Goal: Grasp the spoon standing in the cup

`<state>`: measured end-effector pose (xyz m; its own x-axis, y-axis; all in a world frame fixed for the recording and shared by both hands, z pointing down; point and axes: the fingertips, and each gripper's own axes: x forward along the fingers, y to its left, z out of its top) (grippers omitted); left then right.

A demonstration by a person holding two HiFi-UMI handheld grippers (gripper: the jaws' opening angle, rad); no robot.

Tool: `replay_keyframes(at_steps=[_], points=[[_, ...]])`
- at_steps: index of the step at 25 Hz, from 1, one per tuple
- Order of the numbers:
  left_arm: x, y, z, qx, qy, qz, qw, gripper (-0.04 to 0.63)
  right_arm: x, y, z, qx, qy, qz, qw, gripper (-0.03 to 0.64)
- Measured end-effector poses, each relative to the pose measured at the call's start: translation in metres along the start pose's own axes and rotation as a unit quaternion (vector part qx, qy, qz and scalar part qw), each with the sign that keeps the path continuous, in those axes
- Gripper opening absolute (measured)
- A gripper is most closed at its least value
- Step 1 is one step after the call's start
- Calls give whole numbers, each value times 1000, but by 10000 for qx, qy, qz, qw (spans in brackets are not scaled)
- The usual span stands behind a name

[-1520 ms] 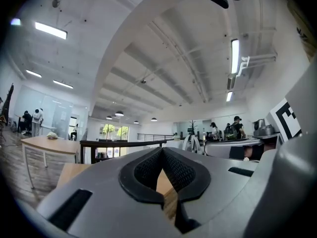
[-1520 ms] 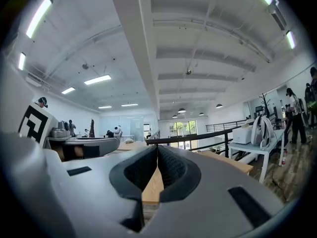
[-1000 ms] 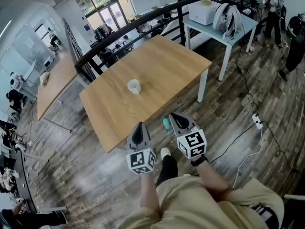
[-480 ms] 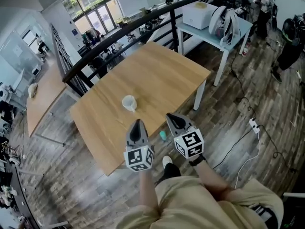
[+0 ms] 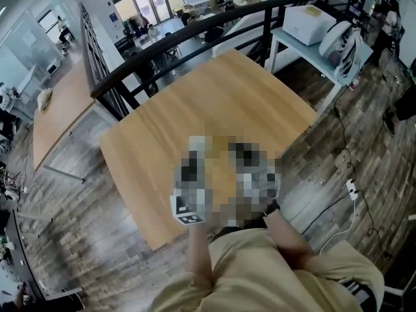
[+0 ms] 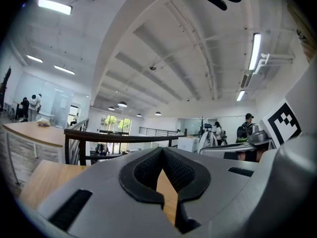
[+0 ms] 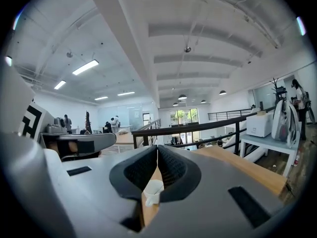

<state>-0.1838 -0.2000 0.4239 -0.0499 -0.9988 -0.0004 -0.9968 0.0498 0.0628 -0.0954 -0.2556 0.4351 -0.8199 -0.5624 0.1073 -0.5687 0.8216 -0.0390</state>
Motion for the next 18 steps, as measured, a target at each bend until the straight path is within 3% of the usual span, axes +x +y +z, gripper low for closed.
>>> replay_keyframes(at_steps=[9, 18], points=[[50, 69, -20, -202, 154, 478, 9985, 12, 89, 2, -29, -104, 496, 559, 9972, 17], [84, 107, -70, -352, 548, 956, 9933, 12, 148, -17, -99, -43, 1345, 1006, 9858, 17]])
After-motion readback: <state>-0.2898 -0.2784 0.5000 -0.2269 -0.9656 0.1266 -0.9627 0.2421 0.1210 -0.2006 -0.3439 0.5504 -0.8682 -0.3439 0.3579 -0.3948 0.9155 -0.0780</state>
